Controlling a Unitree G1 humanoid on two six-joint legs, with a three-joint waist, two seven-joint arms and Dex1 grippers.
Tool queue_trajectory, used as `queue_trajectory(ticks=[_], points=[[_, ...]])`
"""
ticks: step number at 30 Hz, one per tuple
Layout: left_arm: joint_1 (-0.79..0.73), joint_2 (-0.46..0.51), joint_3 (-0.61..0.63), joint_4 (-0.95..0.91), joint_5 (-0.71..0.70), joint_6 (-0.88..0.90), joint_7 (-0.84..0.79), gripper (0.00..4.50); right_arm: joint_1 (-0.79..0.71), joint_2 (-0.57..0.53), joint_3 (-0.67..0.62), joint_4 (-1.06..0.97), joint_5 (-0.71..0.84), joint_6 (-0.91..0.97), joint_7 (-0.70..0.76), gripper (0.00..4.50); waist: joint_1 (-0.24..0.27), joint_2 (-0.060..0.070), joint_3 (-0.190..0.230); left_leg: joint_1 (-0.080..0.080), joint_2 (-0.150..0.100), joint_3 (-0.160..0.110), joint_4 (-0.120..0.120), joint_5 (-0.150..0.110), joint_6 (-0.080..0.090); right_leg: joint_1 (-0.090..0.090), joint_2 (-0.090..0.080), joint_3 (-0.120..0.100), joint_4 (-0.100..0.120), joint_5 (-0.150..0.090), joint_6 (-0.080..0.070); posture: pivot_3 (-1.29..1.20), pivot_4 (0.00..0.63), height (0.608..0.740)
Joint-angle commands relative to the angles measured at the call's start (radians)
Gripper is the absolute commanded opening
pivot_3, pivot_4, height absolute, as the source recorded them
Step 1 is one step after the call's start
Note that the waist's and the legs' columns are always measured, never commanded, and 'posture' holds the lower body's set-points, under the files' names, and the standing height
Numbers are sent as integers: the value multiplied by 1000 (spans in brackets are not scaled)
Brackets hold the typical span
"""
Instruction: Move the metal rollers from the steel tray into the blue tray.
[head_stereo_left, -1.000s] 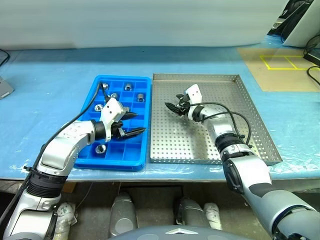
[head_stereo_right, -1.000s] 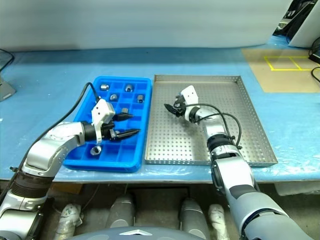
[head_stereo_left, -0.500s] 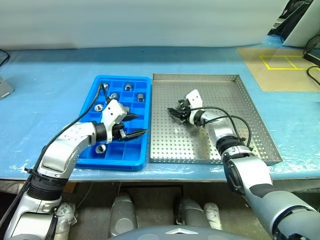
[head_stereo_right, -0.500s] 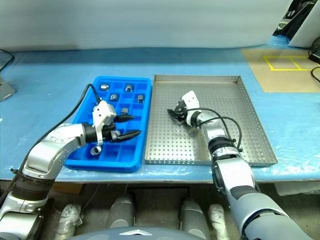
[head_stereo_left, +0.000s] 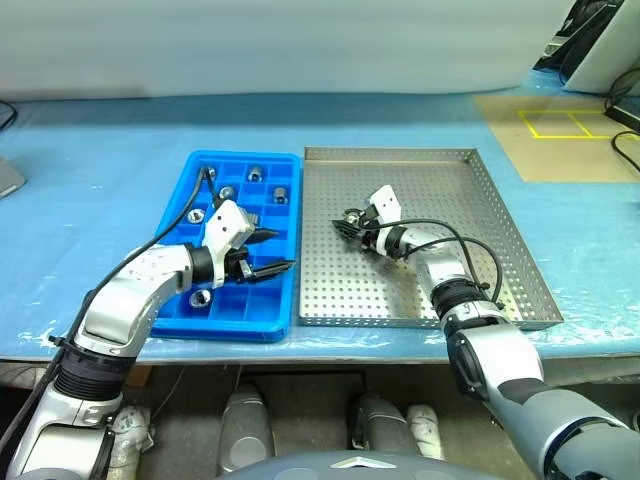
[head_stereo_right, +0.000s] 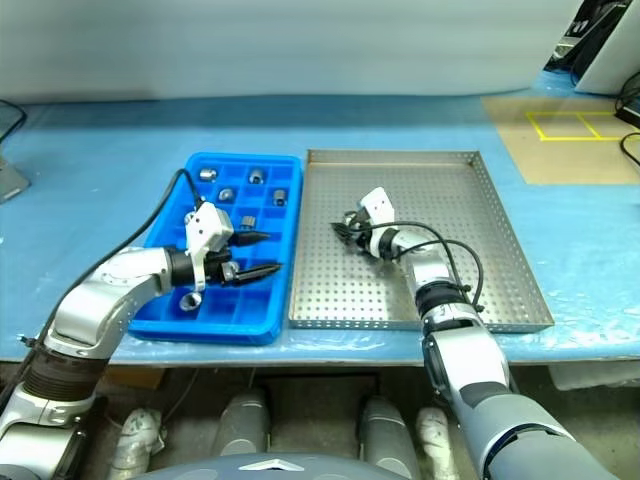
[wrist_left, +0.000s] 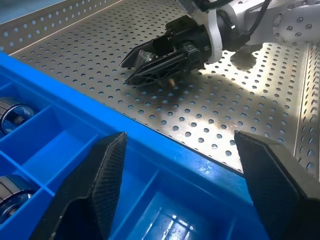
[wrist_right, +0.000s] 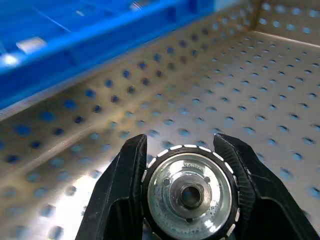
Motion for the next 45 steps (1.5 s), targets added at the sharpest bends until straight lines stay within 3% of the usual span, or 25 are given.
queue_trajectory(ticks=[1, 6, 15, 21, 26, 29, 34, 40, 45], points=[[-15, 80, 110, 30, -1, -45, -29, 3665, 24, 33, 34, -353, 163, 184, 169, 1701, -1, 0, 0, 0, 0, 0, -1, 0, 0, -1, 0, 0, 0, 0, 0, 126, 150, 740], [0, 171, 186, 78, -2, -69, -58, 3665, 67, 79, 119, -568, 251, 384, 252, 1701, 10, 0, 0, 0, 0, 0, -3, 0, 0, 1, 0, -2, -3, 0, 0, 168, 150, 740], [100, 141, 204, -48, -24, -29, 0, 3665, -61, 171, 140, -190, 128, 155, 179, 1701, 35, 0, 0, -2, 0, -1, -3, 0, -1, 1, -2, -3, -5, 0, -1, 247, 150, 740], [136, 116, 201, -111, -36, 1, 30, 3665, -90, 176, 142, -94, 91, 71, 200, 1701, 35, 0, 0, -3, 0, -1, -4, 0, -1, 1, -2, -3, -5, 0, -1, 264, 150, 740], [139, 109, 192, -115, -39, 10, 32, 3665, -45, 169, 150, -158, 105, 148, 256, 3287, 36, 0, 0, -4, 0, -2, -3, 0, -1, 0, -2, -4, -5, 0, 0, 249, 150, 740], [114, 99, 172, -105, -39, 8, 27, 3665, -51, 159, 103, -170, 119, 155, 206, 3287, 36, 0, 0, -4, 0, -2, -3, 0, -1, 1, -2, -6, -5, 0, 0, 226, 150, 740], [65, 65, 111, -84, -35, 3, 11, 3665, 28, 47, 33, -396, 188, 256, 211, 3287, 46, 0, 0, -4, -1, -2, -1, 0, -1, 1, -2, -4, -4, 0, 0, 163, 150, 740], [-8, -16, 6, -52, -31, -4, -12, 3665, 221, -186, -47, -799, 316, 482, 233, 3287, 54, 0, 0, -3, -1, -2, -1, 0, -1, 2, -2, -1, -5, 2, 4, 69, 150, 740], [-60, -83, -70, -2, -20, -18, -42, 3665, 361, -342, -163, -900, 348, 539, 184, 3287, 34, 1, 0, 1, -1, -1, -2, 0, -1, 3, -1, 2, -4, 2, 4, -15, 150, 740]])
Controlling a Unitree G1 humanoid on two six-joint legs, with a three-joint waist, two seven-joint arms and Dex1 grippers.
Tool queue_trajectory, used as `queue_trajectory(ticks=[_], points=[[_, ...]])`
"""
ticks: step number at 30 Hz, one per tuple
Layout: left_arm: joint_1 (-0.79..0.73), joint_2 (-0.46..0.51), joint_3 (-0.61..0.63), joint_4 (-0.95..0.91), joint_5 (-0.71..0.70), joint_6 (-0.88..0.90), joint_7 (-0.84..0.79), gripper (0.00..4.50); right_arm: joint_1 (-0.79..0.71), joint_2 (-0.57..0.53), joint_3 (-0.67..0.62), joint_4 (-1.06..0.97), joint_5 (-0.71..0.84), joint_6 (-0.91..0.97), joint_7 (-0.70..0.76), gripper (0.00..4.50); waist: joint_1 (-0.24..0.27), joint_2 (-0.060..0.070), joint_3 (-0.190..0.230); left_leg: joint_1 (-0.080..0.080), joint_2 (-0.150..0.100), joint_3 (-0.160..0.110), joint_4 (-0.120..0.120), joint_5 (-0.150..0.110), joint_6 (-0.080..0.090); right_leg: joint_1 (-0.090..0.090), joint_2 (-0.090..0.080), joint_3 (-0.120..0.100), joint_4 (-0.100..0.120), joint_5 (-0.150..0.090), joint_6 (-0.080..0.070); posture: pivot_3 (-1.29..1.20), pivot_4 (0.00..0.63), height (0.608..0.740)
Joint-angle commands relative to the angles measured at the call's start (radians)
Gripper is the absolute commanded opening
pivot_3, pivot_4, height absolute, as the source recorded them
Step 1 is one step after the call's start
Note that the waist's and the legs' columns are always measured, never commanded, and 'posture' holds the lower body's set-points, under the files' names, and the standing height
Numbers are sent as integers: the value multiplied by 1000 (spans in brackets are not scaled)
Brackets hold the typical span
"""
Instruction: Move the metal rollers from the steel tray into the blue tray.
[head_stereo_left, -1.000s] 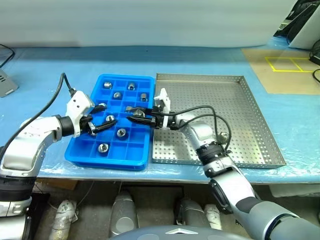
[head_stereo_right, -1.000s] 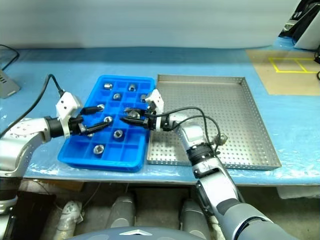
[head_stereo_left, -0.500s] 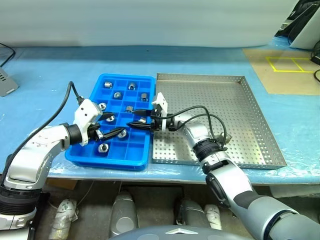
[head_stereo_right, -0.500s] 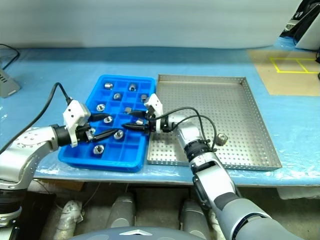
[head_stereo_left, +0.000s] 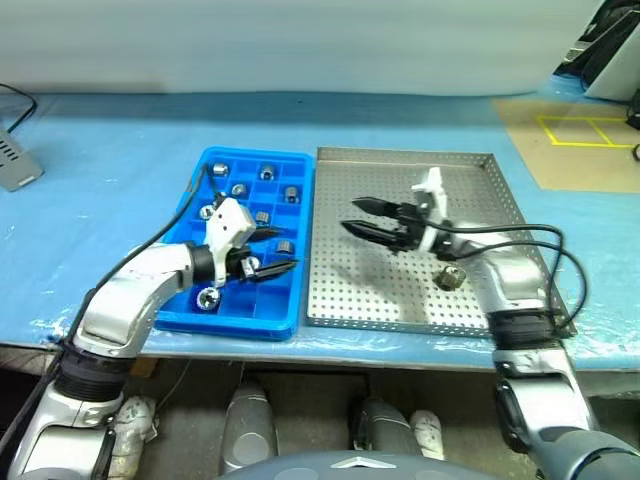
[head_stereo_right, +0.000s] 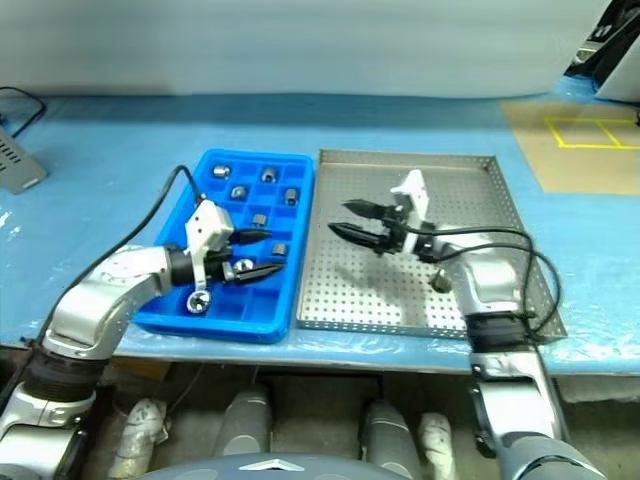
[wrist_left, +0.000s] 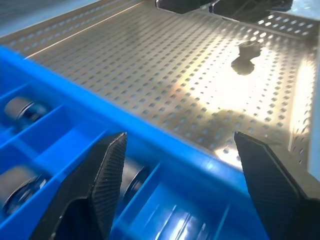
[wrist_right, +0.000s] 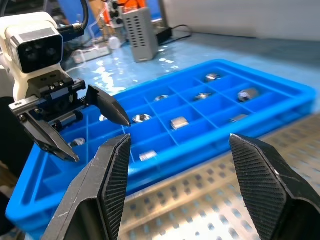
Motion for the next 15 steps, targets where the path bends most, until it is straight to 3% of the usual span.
queue_trajectory(ticks=[1, 7, 15], points=[[-37, -34, -40, 29, 2, -24, -26, 3665, 87, -74, -84, -65, 26, 11, -30, 3287, -7, 0, 0, 1, 0, 0, 0, 0, 0, 1, 0, 0, -1, 0, 0, -15, 150, 740], [-91, -87, -88, 105, 21, -55, -62, 3665, 228, -118, -114, -54, -8, -38, -80, 3287, -41, 1, 0, 6, 0, 2, 0, 0, 0, 3, 1, 1, -2, -2, -3, -88, 150, 740], [-119, -104, -101, 129, 36, -67, -84, 3665, 258, -108, -94, 100, -82, -166, -124, 3287, -63, 1, -1, 8, -1, 3, 0, 0, 1, 6, 0, 1, -3, -2, -3, -100, 150, 740]])
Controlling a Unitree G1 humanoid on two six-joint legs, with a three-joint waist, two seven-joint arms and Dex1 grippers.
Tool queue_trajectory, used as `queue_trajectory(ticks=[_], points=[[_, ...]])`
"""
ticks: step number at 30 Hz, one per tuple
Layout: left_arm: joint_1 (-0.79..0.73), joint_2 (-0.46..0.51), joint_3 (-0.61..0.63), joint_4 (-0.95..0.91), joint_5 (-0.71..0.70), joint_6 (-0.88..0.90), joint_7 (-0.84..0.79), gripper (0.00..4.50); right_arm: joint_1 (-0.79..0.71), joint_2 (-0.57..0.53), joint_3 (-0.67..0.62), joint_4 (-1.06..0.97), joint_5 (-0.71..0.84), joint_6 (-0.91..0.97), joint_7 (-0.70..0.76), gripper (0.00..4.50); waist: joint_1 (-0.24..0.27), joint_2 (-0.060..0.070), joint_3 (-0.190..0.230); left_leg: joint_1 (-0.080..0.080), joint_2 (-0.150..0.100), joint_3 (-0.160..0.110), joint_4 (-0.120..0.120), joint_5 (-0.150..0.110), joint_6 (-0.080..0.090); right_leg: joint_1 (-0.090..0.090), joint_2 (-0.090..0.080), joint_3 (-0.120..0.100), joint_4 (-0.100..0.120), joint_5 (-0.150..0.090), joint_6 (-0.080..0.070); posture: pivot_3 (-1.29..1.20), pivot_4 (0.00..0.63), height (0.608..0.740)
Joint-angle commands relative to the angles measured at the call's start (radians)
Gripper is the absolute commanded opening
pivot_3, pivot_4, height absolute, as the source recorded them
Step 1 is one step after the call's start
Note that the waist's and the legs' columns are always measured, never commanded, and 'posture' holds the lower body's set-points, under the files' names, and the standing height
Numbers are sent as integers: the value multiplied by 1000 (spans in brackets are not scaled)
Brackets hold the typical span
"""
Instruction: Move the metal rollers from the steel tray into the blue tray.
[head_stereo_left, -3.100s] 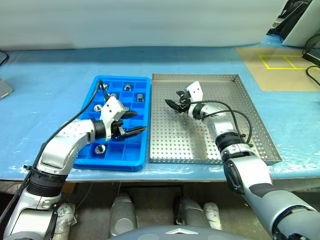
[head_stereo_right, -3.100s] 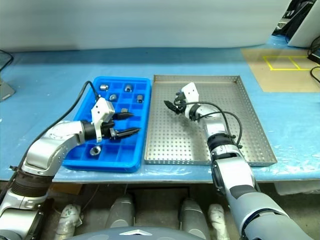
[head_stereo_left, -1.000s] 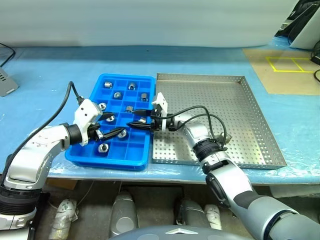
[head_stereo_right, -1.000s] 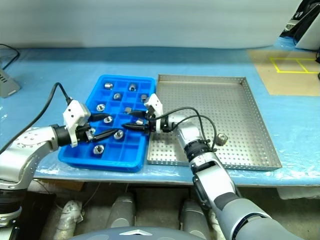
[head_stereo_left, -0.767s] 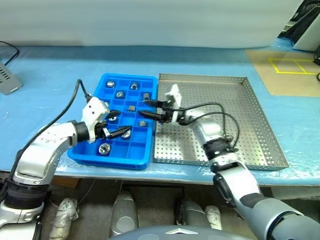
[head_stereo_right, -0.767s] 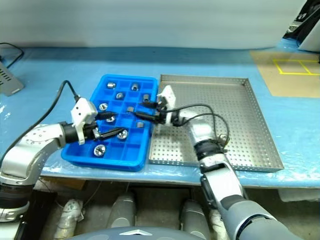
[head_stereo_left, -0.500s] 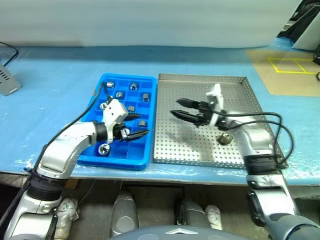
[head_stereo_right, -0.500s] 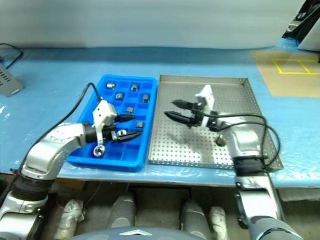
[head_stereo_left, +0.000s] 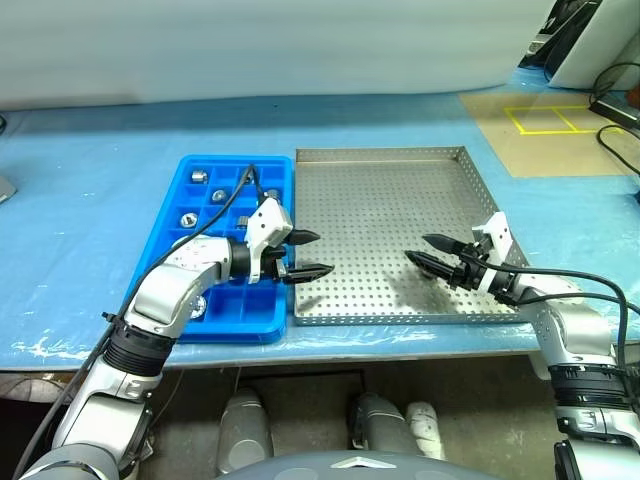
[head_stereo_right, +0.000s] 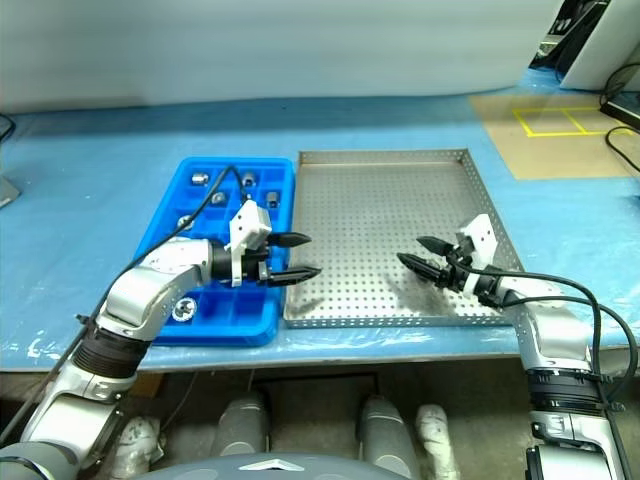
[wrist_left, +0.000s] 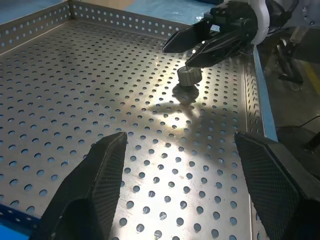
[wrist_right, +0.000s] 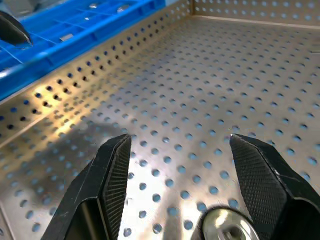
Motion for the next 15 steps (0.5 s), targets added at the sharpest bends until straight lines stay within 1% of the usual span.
queue_trajectory(ticks=[1, 8, 12, 14, 15], points=[[-12, 0, -3, -9, 7, -18, -10, 3665, -1, -1, 1, 48, -26, -71, -11, 3287, 0, 0, 0, 0, 0, 0, 0, 0, 0, 0, 0, 0, 0, 0, 0, -97, 150, 740], [4, 2, -6, -23, 29, -15, 0, 3665, -43, 11, 12, 170, -56, -127, -35, 3287, 1, 0, 0, 0, 0, 0, 1, -1, 2, 1, -1, 0, -1, 0, 0, -71, 150, 740], [7, 3, -3, -35, 29, -11, 5, 3665, 20, -18, 13, 56, -43, -76, -33, 3287, 4, 1, 0, 0, 0, 0, 1, -3, 5, 2, -1, 0, -1, 0, 0, -59, 150, 740], [8, 4, -3, -42, 29, -7, 10, 3665, 35, -23, 12, 36, -46, -67, -43, 3287, 4, 1, 0, 0, 0, 0, 0, -3, 6, 3, -1, 0, -1, 0, 0, -55, 150, 740], [8, 4, -2, -46, 29, -4, 14, 3665, 42, -24, 13, 26, -44, -65, -41, 3100, 4, 1, 0, 0, 0, 0, 1, -3, 6, 3, -1, 0, -2, 0, 0, -54, 150, 740]])
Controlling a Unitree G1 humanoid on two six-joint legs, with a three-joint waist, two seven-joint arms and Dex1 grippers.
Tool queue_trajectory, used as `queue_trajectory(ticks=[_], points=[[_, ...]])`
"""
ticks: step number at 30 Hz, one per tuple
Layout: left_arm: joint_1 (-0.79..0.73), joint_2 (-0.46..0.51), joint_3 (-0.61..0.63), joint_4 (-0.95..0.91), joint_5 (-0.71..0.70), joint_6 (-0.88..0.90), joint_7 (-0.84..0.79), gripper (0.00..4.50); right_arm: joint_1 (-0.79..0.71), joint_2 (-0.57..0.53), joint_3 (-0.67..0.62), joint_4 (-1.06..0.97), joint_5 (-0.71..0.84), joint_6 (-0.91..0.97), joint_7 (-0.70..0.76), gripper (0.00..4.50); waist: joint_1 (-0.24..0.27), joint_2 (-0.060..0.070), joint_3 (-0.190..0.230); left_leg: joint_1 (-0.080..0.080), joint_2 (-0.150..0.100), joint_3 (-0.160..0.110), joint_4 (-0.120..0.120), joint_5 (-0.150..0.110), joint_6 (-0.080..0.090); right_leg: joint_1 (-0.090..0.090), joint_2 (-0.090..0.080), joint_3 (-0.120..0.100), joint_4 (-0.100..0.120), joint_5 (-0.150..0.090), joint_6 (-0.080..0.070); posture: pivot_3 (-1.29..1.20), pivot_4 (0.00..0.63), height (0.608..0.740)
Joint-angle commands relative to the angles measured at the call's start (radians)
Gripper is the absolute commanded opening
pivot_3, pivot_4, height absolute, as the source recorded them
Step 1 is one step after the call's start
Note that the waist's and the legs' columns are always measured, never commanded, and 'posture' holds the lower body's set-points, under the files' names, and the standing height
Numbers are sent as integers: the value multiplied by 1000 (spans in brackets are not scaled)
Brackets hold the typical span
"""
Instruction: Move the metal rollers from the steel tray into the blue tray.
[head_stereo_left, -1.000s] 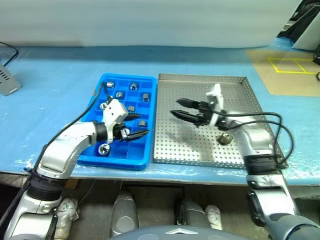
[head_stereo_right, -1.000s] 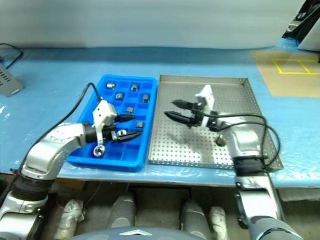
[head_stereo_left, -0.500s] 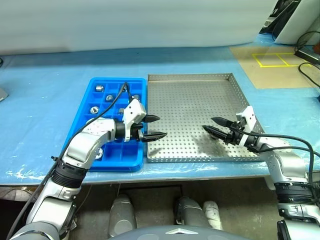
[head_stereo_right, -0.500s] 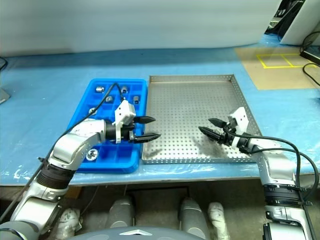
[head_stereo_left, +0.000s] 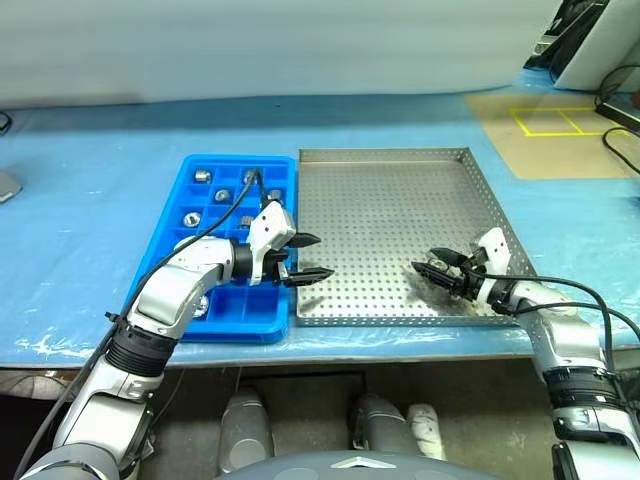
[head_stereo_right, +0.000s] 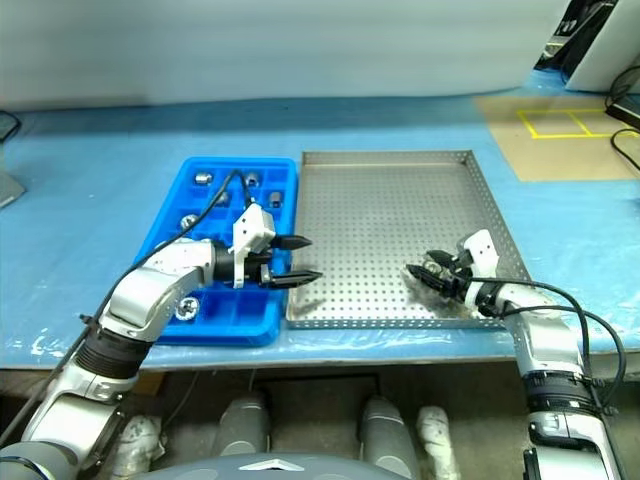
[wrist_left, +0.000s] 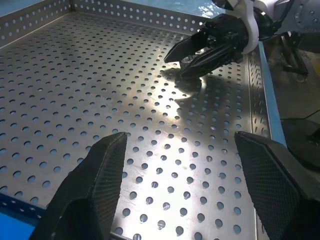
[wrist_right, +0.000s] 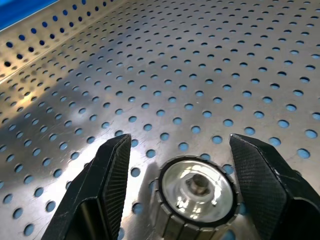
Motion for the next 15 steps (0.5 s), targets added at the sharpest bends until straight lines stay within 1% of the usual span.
queue_trajectory(ticks=[1, 2, 3, 4, 5, 6, 8, 9, 12, 15], points=[[-2, 2, 12, -49, -4, -1, 12, 3665, 21, -19, -9, -66, 11, 8, -3, 2872, -1, 0, 0, 0, 0, 0, 0, 0, 0, 0, 0, 0, 0, 0, 0, -54, 150, 740], [-1, 3, 13, -54, -5, 2, 15, 3665, 34, -18, -9, -94, 25, 21, 3, 2662, -1, 0, 0, 0, 0, 0, 0, 0, 0, 0, 0, 0, 0, 0, 0, -51, 150, 740], [0, 4, 13, -57, -6, 5, 17, 3665, 43, -17, -10, -114, 34, 32, 6, 2361, -1, 0, 0, 0, 0, 0, 0, 0, 1, 0, 0, 0, 0, 0, 0, -51, 150, 740], [0, 5, 13, -59, -7, 8, 19, 3665, 50, -20, -3, -125, 12, 30, -14, 1984, -1, 0, 0, 1, 0, 0, 0, 0, 1, 0, 0, 0, 0, 0, 0, -51, 150, 740], [1, 6, 14, -62, -8, 10, 20, 3665, 56, -24, 8, -132, -13, 23, -30, 1702, -1, 0, 0, 1, 0, 0, 0, 0, 1, 1, 0, 0, 0, 0, 0, -50, 150, 740], [2, 8, 14, -63, -8, 12, 20, 3665, 61, -26, 12, -136, -21, 18, -33, 1702, -1, 0, 0, 1, 0, 0, 0, 0, 1, 1, 0, 0, 0, 0, 0, -50, 150, 740], [5, 11, 15, -65, -8, 14, 21, 3665, 78, -24, 6, -168, 10, 36, -17, 1702, 0, 0, 0, 1, 0, 0, 0, 0, 1, 1, 0, 0, 0, 0, 0, -49, 150, 740], [7, 13, 16, -67, -8, 14, 20, 3665, 84, -26, 5, -181, 8, 39, -23, 1635, 0, 0, 0, 1, 0, 0, 0, 0, 1, 1, 0, 0, 0, 0, 0, -46, 150, 740], [14, 20, 22, -71, -10, 12, 19, 3665, 93, -24, 4, -213, -2, 51, -48, 1634, 0, 0, 0, 1, 0, 0, -1, 0, 1, 1, 0, 0, -1, 0, 0, -45, 150, 740], [21, 30, 32, -74, -9, 9, 25, 3665, 93, -15, -1, -289, 40, 95, -51, 1634, -1, 1, 0, 1, 0, 0, -1, 0, 1, 1, 0, 0, -1, 0, 0, -40, 150, 740]])
